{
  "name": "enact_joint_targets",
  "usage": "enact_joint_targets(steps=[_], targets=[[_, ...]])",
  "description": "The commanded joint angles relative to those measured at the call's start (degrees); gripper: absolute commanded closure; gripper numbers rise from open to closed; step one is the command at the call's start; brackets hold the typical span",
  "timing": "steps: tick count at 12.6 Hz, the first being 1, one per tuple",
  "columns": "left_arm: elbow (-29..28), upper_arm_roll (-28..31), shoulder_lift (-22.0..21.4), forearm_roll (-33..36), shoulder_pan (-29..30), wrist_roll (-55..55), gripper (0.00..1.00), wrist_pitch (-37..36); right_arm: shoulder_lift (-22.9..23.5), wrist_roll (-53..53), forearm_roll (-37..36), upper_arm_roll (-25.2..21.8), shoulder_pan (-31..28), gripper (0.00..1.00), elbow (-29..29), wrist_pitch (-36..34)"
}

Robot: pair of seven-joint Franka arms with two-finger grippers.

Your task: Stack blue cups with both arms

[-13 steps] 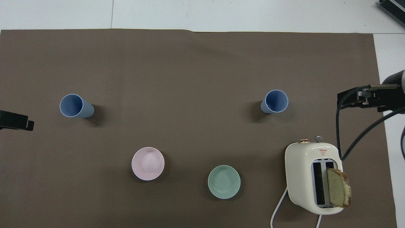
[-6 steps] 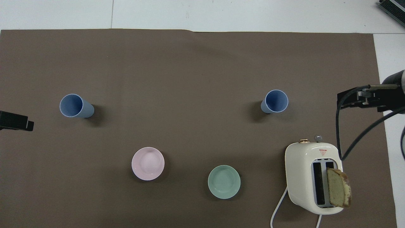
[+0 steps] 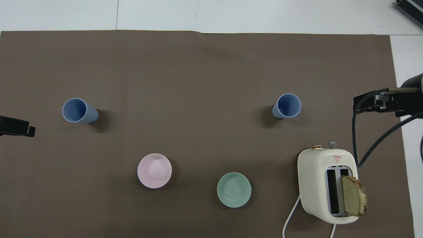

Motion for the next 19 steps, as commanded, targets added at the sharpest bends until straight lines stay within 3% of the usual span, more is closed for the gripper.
enact_joint_targets(steps=[1,15,19], targets=[[-1.56,-0.01,-1.57,1.31,-0.01,-0.46,0.0,-0.32,-1.01,-0.62,1.32,0.34,-0.99,0.0,-1.21,0.95],[-1.56,0.08,-1.57,1.31,0.52,-0.46,0.0,-0.06,-1.1,-0.18,1.23,0.25,-0.9,0.0,-1.38,1.12],[-1.56,-0.01,-0.87,1.31,1.31,-0.37,0.0,4.68,-1.1,-0.18,1.32,0.25,-0.81,0.0,-1.38,1.21]])
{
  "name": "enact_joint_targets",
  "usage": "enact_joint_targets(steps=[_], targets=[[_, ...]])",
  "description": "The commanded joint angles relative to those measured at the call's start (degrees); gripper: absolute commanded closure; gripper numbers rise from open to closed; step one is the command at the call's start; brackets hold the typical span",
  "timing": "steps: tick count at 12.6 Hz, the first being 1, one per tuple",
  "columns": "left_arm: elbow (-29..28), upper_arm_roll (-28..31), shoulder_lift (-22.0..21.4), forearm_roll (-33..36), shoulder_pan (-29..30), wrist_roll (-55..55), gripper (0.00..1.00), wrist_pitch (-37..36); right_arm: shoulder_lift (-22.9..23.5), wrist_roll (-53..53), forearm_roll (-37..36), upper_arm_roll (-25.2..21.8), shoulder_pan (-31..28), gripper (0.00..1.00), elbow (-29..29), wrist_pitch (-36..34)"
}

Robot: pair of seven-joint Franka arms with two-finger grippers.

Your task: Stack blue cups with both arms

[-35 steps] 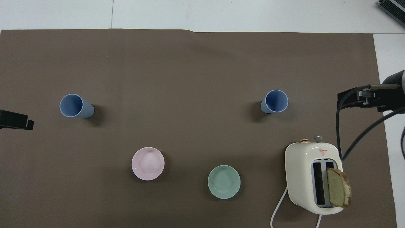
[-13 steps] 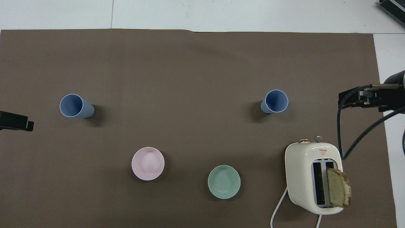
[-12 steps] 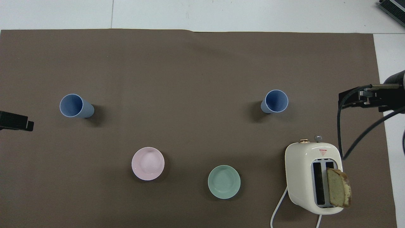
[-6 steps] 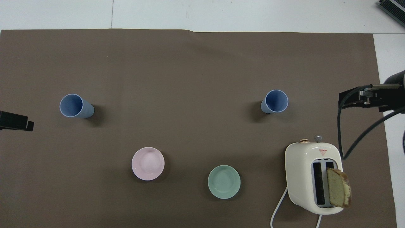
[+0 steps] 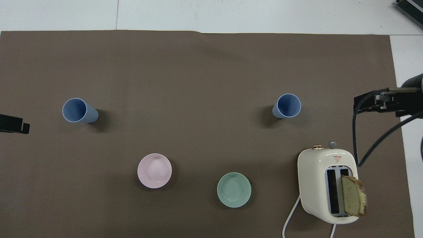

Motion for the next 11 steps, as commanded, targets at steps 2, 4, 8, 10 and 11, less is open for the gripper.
enact_joint_targets(steps=[2,4,8,10,11], targets=[[-1.54,-0.32,-0.7,1.23,0.48,-0.34,0.0,3.47,-1.1,-0.18,1.23,0.29,-0.8,0.0,-1.3,1.21],[-2.15,-0.32,0.62,1.23,0.48,-0.34,0.0,4.44,-1.1,-0.18,1.32,0.29,-0.8,0.0,-1.38,1.21],[-10.74,-0.32,2.29,1.23,2.32,0.09,0.0,16.09,-1.1,-0.09,1.23,0.29,-0.8,0.0,-1.38,1.21],[-12.87,-0.32,4.3,1.23,3.2,-0.08,0.0,22.17,-1.1,-0.18,1.23,0.29,-0.8,0.0,-1.38,1.3],[-12.88,-0.32,5.97,1.23,3.73,-0.51,0.0,23.42,-1.01,-0.27,1.23,0.29,-0.8,0.0,-1.38,1.3]])
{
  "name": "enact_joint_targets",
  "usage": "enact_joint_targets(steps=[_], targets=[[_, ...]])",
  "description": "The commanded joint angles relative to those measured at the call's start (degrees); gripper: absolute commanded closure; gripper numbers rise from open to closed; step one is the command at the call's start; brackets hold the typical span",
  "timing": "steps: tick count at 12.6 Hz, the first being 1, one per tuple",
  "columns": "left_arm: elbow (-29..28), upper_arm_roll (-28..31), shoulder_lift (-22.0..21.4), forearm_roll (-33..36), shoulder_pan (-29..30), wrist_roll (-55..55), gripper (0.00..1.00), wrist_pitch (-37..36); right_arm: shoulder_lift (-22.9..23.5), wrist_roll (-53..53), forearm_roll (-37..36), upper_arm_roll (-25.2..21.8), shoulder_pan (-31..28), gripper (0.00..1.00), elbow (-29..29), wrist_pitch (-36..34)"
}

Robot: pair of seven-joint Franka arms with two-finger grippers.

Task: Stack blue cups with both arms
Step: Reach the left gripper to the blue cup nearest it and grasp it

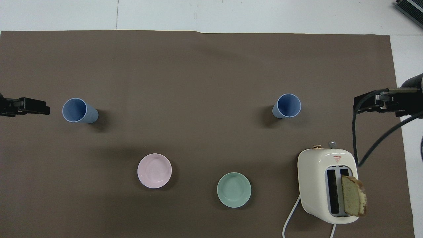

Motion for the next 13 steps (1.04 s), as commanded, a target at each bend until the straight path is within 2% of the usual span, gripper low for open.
enact_joint_targets(steps=[1,5,8,13], targets=[[-1.38,-0.47,2.86,1.05,2.13,-0.79,0.0,3.77,-1.01,-0.18,1.23,0.37,-0.8,0.0,-1.38,1.3],[-5.41,-0.56,9.45,0.78,3.81,-4.47,0.0,11.93,-1.01,-1.06,1.23,0.37,-0.8,0.0,-1.3,1.3],[-6.3,-0.56,12.8,0.26,3.9,-5.89,0.0,16.51,-1.1,-0.71,1.23,0.28,-0.71,0.0,-1.38,1.3],[-9.72,-0.56,12.2,-2.2,3.72,-8.18,0.0,17.66,-1.01,-0.79,1.23,0.28,-0.8,0.0,-1.38,1.38]])
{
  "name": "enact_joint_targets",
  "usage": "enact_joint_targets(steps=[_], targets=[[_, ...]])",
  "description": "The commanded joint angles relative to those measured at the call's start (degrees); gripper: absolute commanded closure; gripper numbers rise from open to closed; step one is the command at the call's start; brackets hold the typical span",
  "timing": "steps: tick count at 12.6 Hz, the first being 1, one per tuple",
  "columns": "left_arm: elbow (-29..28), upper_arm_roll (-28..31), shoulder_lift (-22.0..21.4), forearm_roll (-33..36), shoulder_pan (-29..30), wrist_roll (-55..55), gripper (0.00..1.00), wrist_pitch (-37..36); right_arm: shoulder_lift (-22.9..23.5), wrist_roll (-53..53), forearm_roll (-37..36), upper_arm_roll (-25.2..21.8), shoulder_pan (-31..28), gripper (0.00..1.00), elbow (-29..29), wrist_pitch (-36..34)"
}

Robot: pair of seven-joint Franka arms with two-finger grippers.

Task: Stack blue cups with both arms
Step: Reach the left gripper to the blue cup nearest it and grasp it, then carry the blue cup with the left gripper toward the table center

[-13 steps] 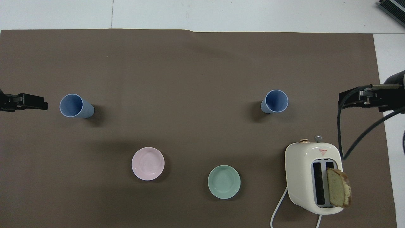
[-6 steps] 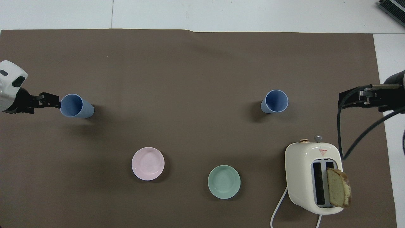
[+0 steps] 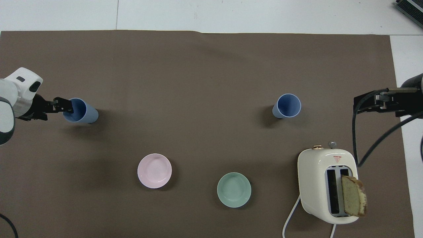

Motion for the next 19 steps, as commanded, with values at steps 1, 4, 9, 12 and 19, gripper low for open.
enact_joint_targets(steps=[1,4,9,12,19], targets=[[-3.38,-0.37,-2.1,-1.08,0.18,-1.46,0.0,1.87,-1.01,-0.71,1.23,0.25,-0.8,0.0,-1.38,1.38],[-3.65,-0.55,-2.1,-2.12,0.01,-1.55,1.0,1.35,-1.01,-0.62,1.23,0.25,-0.8,0.0,-1.38,1.38],[-2.68,-0.55,-1.75,-3.36,-0.34,-1.9,1.0,1.44,-1.01,-0.27,1.23,0.25,-0.8,0.0,-1.38,1.38],[-0.14,-0.72,-1.31,-3.36,-0.43,-2.16,1.0,0.21,-1.1,-0.53,1.23,0.25,-0.8,0.0,-1.38,1.38],[10.41,-1.43,-1.75,-3.28,-11.83,-23.05,1.0,-9.38,-1.01,-1.06,1.23,0.25,-0.8,0.0,-1.38,1.38]])
